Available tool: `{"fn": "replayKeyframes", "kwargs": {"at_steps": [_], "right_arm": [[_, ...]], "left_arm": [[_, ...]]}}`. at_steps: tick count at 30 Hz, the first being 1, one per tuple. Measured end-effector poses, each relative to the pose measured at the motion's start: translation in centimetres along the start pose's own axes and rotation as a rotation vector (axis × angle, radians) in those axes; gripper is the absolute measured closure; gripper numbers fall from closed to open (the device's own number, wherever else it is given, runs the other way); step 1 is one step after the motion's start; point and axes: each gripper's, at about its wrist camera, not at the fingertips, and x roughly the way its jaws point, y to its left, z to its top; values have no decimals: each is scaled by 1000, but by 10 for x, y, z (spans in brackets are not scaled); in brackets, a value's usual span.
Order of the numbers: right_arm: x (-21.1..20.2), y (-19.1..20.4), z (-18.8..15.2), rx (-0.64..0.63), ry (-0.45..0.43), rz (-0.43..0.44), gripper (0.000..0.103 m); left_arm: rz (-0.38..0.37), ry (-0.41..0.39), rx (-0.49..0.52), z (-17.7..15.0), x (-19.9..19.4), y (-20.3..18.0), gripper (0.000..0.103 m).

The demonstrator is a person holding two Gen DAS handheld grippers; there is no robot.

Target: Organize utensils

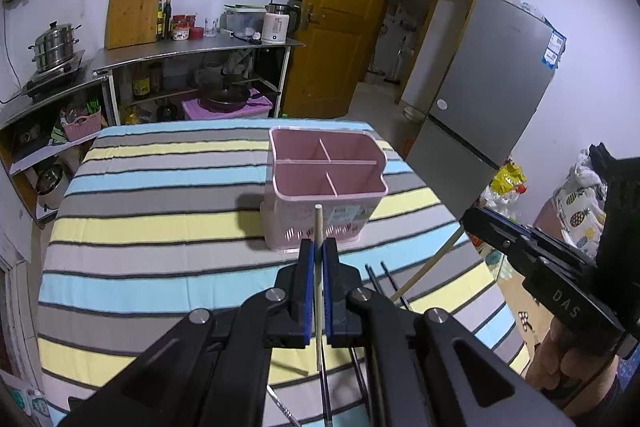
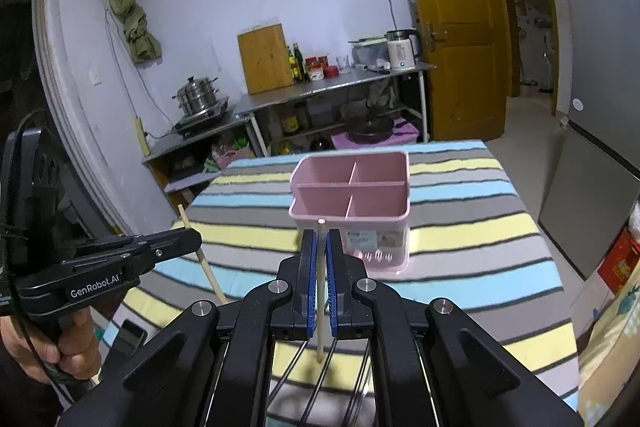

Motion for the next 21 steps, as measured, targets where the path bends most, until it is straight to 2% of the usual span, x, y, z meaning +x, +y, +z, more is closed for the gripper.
{"fn": "replayKeyframes", "kwargs": {"at_steps": [14,21], "right_arm": [[8,-16,73,50,-141,-10,98],[28,-15,99,48,-185,-10,98]], "left_arm": [[-6,-127,-7,91,4,-3,98],[1,-181,-12,119,18,3,98]]}}
